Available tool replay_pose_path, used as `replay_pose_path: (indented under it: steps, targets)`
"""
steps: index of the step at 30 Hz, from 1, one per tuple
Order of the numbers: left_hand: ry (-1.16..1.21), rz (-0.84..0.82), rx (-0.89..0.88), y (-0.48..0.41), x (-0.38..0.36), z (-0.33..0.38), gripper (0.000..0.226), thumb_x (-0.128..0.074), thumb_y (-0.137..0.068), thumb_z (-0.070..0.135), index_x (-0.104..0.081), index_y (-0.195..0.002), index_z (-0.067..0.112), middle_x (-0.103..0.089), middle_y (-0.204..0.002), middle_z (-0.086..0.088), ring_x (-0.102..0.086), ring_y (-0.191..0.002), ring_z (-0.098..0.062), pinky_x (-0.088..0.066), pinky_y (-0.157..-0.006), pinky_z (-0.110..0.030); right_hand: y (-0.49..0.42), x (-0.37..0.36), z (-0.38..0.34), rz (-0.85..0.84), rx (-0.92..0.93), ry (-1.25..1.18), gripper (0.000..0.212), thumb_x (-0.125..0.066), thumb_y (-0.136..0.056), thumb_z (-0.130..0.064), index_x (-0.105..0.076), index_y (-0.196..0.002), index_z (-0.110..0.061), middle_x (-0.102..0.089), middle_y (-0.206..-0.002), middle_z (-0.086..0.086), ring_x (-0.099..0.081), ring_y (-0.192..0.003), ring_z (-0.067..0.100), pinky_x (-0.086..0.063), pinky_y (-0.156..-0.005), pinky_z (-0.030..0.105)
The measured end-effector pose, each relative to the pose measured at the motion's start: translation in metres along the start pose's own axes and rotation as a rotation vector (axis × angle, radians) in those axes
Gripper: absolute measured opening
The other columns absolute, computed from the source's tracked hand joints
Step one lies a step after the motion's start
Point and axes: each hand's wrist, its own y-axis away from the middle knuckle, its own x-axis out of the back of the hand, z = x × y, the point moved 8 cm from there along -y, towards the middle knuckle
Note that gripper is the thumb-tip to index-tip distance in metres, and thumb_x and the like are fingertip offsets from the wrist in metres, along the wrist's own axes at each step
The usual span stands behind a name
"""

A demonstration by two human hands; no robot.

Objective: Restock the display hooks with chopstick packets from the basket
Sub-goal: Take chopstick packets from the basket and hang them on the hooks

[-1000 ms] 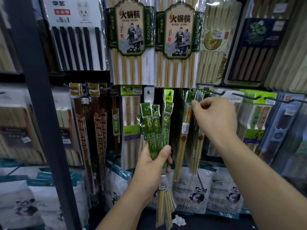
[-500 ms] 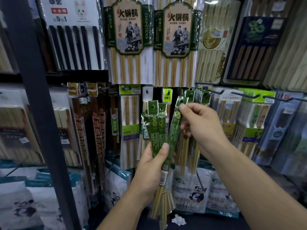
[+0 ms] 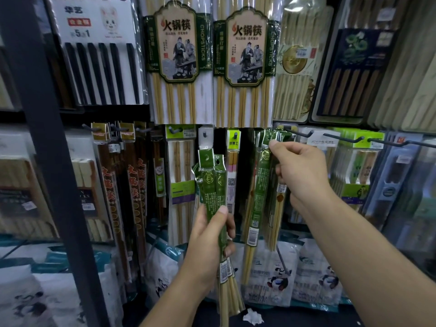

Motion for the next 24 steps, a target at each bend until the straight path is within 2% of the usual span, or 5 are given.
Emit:
replay_pose_path:
  steps: [9,12,14,16,24]
  targets:
    - [0.021,-0.009,-0.011,0.004,0.0,0.002,0.081,-0.061,-0.094,0.033,-0.018,-0.155,0.001,-0.063,-0.081,-0.006,-0.055,-0.065,-0.014,-0.039,-0.046,-0.026,-0.005,-0.004,0.001,0.017,0.036,0.06,0.031,-0.072,-0.093,-0.027,-0.074,-0.064,-0.018,-0.063,-0.053,-0.005,-0.055,-0.053,-0.001,-0.053,-0.083,0.033]
    - [0.02,-0.034,0.005,-0.001,-0.007,0.003,0.038,-0.061,-0.098,0.037,-0.055,-0.134,0.025,-0.063,-0.083,-0.003,-0.056,-0.068,-0.013,-0.041,-0.049,-0.027,-0.006,-0.001,-0.004,0.044,0.121,0.202,0.029,-0.072,-0.092,-0.031,-0.074,-0.069,-0.012,-0.071,-0.07,0.009,-0.06,-0.053,0.002,-0.058,-0.092,0.042]
    - [-0.019,-0.049,0.0,-0.002,-0.01,0.005,0.011,-0.063,-0.093,0.042,-0.067,-0.095,0.033,-0.063,-0.082,-0.001,-0.057,-0.068,-0.013,-0.044,-0.05,-0.027,-0.006,0.002,-0.008,0.051,0.18,0.318,0.026,-0.073,-0.09,-0.037,-0.074,-0.069,-0.022,-0.072,-0.066,0.0,-0.068,-0.062,0.008,-0.061,-0.084,0.045]
    - [-0.045,-0.052,-0.018,0.0,-0.013,0.009,0.017,-0.063,-0.095,0.044,-0.066,-0.082,0.033,-0.063,-0.079,0.0,-0.058,-0.067,-0.013,-0.047,-0.05,-0.027,-0.004,0.005,-0.009,0.058,0.209,0.381,0.024,-0.075,-0.088,-0.042,-0.072,-0.07,-0.027,-0.07,-0.063,-0.006,-0.07,-0.065,0.014,-0.062,-0.075,0.045]
    - [-0.051,-0.062,-0.064,0.0,-0.016,0.016,0.013,-0.063,-0.09,0.038,-0.066,-0.084,0.028,-0.066,-0.078,-0.003,-0.06,-0.066,-0.014,-0.051,-0.051,-0.028,0.021,-0.019,0.003,-0.18,0.21,0.192,0.025,-0.067,-0.096,-0.036,-0.074,-0.074,-0.026,-0.073,-0.072,-0.003,-0.058,-0.047,0.006,-0.044,-0.047,0.016]
